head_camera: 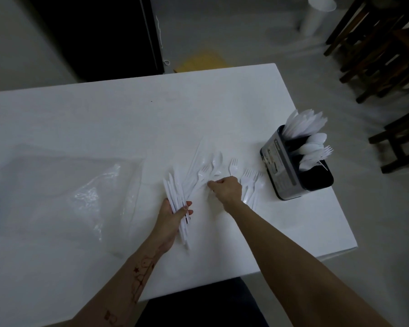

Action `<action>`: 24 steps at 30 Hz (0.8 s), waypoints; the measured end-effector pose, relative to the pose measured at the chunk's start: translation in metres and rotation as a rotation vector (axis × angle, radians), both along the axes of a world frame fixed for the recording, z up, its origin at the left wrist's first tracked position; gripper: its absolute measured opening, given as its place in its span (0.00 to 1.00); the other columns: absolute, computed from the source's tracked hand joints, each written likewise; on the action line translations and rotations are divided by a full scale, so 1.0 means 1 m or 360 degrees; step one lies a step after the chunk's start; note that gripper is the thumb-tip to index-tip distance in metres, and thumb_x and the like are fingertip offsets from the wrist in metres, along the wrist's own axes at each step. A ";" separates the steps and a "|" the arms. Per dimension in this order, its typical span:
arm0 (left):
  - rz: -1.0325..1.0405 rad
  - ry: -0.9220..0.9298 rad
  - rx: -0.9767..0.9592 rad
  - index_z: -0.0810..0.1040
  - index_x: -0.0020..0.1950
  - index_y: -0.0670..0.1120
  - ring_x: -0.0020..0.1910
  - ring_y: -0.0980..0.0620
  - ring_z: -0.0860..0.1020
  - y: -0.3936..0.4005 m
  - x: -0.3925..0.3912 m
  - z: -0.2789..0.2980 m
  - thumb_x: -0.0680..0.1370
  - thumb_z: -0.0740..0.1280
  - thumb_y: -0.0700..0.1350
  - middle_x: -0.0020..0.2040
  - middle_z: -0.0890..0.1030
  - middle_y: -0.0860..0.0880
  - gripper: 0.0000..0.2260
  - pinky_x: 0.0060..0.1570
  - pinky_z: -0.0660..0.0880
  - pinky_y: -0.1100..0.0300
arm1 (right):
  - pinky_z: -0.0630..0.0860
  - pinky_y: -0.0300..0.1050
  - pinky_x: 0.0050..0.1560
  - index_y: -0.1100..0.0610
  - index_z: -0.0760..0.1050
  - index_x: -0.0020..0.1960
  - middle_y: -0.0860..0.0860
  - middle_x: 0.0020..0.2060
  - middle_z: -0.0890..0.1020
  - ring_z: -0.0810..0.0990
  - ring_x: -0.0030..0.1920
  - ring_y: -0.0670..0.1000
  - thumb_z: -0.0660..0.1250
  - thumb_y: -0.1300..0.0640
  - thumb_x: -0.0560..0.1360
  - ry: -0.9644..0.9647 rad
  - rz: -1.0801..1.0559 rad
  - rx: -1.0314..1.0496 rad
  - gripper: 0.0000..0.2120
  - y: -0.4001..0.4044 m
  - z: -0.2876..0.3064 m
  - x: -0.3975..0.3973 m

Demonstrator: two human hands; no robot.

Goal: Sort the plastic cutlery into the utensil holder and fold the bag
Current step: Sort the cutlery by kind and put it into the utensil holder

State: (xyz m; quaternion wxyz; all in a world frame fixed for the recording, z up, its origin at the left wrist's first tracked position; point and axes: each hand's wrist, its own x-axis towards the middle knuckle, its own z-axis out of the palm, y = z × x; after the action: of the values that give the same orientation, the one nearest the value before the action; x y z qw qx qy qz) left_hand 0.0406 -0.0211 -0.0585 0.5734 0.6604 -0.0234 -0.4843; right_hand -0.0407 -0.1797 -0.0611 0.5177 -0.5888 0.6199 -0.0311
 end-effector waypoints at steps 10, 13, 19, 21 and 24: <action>0.0066 -0.0028 0.0006 0.71 0.60 0.42 0.45 0.46 0.81 0.003 0.000 -0.002 0.79 0.63 0.34 0.52 0.81 0.45 0.11 0.47 0.78 0.53 | 0.70 0.42 0.36 0.56 0.75 0.41 0.48 0.32 0.77 0.76 0.33 0.48 0.68 0.47 0.75 0.0231 0.0188 -0.0350 0.13 0.009 0.005 -0.005; 0.0081 -0.0063 0.0020 0.72 0.58 0.44 0.47 0.46 0.81 0.006 0.002 -0.001 0.79 0.64 0.35 0.51 0.81 0.46 0.10 0.49 0.78 0.51 | 0.67 0.38 0.31 0.57 0.75 0.41 0.48 0.30 0.76 0.74 0.29 0.47 0.69 0.39 0.73 0.0199 0.0159 -0.0289 0.21 0.019 -0.003 0.019; 0.0111 -0.0076 0.0053 0.72 0.60 0.43 0.48 0.45 0.81 0.013 0.007 -0.004 0.79 0.64 0.35 0.53 0.82 0.45 0.11 0.51 0.78 0.50 | 0.80 0.45 0.44 0.63 0.80 0.51 0.56 0.41 0.84 0.84 0.41 0.55 0.70 0.43 0.72 0.0150 -0.0075 -0.0113 0.22 0.018 -0.012 0.033; 0.0114 -0.0067 0.0045 0.73 0.57 0.45 0.48 0.45 0.81 0.014 0.008 -0.005 0.78 0.64 0.35 0.53 0.82 0.45 0.09 0.51 0.78 0.50 | 0.77 0.41 0.38 0.64 0.81 0.47 0.56 0.40 0.85 0.84 0.40 0.55 0.69 0.49 0.74 0.0124 -0.0063 -0.0093 0.16 0.011 -0.009 0.025; 0.0112 -0.0042 0.0030 0.73 0.54 0.47 0.47 0.45 0.81 0.014 0.009 -0.005 0.79 0.64 0.34 0.52 0.82 0.45 0.09 0.50 0.78 0.50 | 0.75 0.41 0.38 0.64 0.81 0.40 0.56 0.36 0.84 0.82 0.37 0.54 0.69 0.53 0.73 0.0158 -0.0040 -0.0123 0.13 0.004 0.000 0.010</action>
State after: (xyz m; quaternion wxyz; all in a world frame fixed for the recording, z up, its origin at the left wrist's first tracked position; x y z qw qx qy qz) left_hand 0.0491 -0.0076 -0.0633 0.5836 0.6725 -0.0032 -0.4552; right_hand -0.0309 -0.1759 -0.0607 0.4627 -0.6013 0.6506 -0.0323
